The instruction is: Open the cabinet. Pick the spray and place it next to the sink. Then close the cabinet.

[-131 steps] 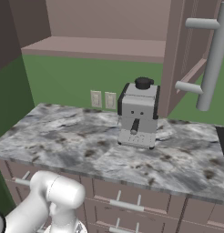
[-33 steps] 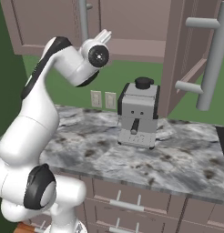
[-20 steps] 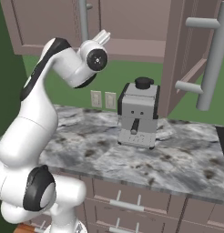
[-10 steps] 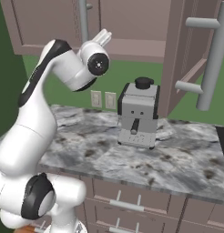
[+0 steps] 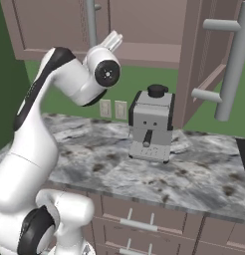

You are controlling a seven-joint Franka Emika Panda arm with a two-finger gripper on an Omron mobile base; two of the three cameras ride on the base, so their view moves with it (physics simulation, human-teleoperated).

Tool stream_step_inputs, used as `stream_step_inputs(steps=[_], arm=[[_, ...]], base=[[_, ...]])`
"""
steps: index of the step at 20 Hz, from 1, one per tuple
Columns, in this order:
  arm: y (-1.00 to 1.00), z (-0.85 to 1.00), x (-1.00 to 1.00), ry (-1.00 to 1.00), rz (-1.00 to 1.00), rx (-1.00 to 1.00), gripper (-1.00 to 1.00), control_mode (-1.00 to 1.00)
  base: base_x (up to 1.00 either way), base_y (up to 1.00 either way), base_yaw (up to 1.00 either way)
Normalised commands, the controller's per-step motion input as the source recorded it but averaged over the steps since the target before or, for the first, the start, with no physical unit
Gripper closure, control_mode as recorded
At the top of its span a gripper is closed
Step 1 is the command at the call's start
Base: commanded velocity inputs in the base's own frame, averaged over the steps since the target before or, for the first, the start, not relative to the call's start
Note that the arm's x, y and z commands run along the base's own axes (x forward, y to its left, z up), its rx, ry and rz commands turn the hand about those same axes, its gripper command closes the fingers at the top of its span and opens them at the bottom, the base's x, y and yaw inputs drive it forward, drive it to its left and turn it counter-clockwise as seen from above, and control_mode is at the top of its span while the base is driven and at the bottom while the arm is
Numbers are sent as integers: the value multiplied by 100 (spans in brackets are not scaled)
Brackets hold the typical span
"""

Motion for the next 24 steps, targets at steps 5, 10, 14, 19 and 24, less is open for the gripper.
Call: stream_step_inputs(steps=[5,10,14,19,24], arm=[[-6,5,-54,0,-7,-30,-100,-100],[-1,1,-48,2,-22,-35,-100,-100],[-8,0,-46,3,-21,-21,-100,-100],[-14,1,-51,1,-16,-10,-100,-100],[-13,0,-44,7,-15,-7,-100,-100]], base=[[0,0,0],[0,0,0],[0,0,0],[0,0,0],[0,0,0]])
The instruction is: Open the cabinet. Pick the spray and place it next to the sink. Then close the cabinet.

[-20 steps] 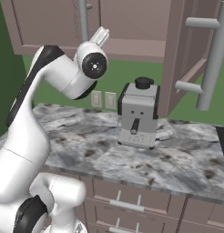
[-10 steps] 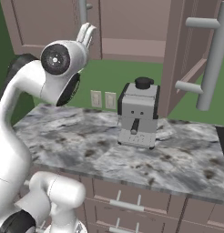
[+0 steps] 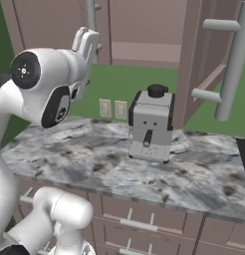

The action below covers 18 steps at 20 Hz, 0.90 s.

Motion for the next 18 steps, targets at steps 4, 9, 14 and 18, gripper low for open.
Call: stream_step_inputs(steps=[4,9,14,18], arm=[[-12,1,-42,3,-15,-7,-100,-100],[-15,0,-36,6,-11,-4,-100,-100],[-17,0,-34,9,-6,-3,-100,-100],[-16,0,-36,9,-6,-1,-100,-100]], base=[[0,0,0],[0,0,0],[0,0,0],[0,0,0]])
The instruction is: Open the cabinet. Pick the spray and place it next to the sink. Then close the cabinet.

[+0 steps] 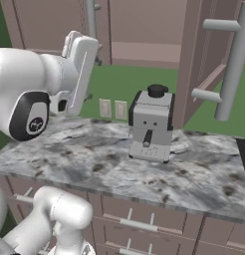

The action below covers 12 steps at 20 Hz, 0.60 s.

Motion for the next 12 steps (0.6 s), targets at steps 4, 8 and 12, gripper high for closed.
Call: stream_step_inputs(steps=[4,8,12], arm=[[-9,0,-30,15,-7,-4,-100,-100],[-14,0,-26,19,-6,-1,-100,-100],[-16,0,-24,21,-4,0,-100,-100]], base=[[0,0,0],[0,0,0],[0,0,0]])
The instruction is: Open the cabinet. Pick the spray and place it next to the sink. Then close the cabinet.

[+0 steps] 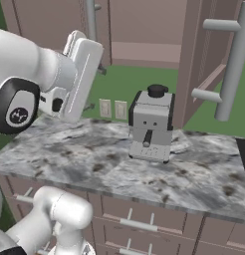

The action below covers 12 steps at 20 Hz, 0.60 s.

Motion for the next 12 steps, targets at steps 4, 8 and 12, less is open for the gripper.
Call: stream_step_inputs(steps=[4,8,12], arm=[[-17,0,-23,21,-4,-1,-100,-100],[-15,0,-29,12,-6,-5,-100,-100],[-9,0,-26,11,-9,-6,-100,-100]], base=[[0,0,0],[0,0,0],[0,0,0]])
